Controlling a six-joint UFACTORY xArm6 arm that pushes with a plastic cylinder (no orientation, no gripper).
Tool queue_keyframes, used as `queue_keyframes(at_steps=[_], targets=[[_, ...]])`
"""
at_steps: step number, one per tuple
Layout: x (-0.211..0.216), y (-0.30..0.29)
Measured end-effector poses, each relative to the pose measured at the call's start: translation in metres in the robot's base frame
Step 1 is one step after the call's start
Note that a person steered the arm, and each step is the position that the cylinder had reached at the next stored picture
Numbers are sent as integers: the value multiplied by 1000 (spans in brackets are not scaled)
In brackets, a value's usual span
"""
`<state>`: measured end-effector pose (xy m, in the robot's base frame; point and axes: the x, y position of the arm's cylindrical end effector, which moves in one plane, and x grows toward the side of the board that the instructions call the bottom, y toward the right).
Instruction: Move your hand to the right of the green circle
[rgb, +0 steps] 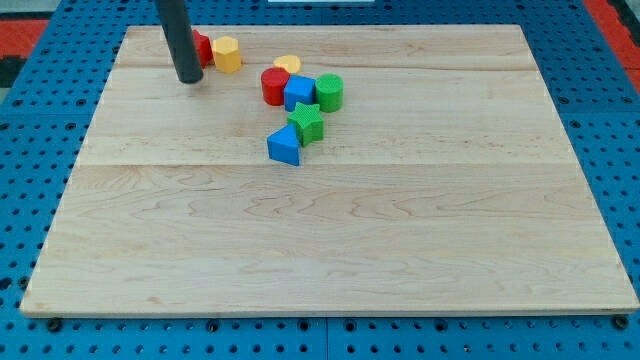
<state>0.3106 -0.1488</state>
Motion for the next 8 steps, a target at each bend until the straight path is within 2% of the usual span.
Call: queue_keyframes(at_steps=[1, 3, 5, 6, 8], targets=[[-19, 66], [40, 173], [-25, 125], [-5, 93], [-11, 189]])
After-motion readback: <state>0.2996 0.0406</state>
